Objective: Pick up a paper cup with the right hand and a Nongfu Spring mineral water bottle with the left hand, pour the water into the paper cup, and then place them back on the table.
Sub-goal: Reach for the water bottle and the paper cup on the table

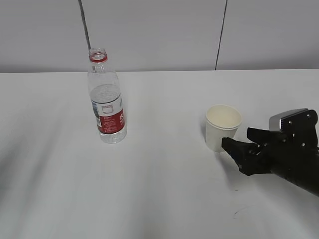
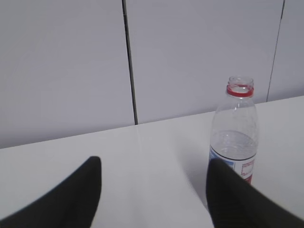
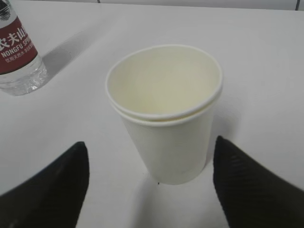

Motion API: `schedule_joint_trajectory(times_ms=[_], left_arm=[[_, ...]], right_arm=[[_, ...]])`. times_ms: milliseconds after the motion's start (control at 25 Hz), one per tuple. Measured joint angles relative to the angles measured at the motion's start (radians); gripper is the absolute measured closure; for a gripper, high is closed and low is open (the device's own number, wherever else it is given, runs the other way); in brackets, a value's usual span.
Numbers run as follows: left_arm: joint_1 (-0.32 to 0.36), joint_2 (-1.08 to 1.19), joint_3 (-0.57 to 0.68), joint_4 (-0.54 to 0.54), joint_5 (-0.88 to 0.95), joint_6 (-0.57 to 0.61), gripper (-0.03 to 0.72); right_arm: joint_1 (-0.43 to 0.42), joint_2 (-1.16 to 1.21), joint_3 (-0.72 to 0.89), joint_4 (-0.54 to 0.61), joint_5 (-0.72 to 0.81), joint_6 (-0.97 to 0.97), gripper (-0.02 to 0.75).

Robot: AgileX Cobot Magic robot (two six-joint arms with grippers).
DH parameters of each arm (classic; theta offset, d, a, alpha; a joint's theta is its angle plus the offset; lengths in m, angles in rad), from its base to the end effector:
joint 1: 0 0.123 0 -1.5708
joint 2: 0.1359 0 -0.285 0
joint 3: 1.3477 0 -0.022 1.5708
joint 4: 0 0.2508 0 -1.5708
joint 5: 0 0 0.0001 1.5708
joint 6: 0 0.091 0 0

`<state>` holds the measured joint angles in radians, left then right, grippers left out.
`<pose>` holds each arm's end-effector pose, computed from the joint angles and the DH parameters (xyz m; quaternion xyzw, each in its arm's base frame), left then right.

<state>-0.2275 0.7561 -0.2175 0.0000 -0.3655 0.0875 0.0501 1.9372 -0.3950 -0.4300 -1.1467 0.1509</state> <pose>0.1432 -0.0332 0.2473 0.1156 0.7277 -0.0473 0.6744 0.2652 0.0479 0.0976 -0.1457 0.7971 0.1625 0.5631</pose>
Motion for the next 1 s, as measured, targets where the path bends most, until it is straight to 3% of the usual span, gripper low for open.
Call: schedule_joint_trajectory(times_ms=[200,560,640,800,1000], left_arm=[[0.000,0.000,0.000,0.000,0.000,0.000,0.252],[0.000,0.000,0.000,0.000,-0.001,0.000,0.252],[0.000,0.000,0.000,0.000,-0.001,0.000,0.252],[0.000,0.000,0.000,0.000,-0.001,0.000,0.252],[0.000,0.000,0.000,0.000,-0.001,0.000,0.252]], right_arm=[[0.000,0.002,0.000,-0.002,0.000,0.001,0.200],[0.000,0.002,0.000,0.020,0.000,0.001,0.244],[0.000,0.002,0.000,0.031,0.000,0.002,0.225],[0.000,0.002,-0.009,0.037,0.000,0.002,0.094],[0.000,0.010,-0.032,0.037,-0.001,0.002,0.079]])
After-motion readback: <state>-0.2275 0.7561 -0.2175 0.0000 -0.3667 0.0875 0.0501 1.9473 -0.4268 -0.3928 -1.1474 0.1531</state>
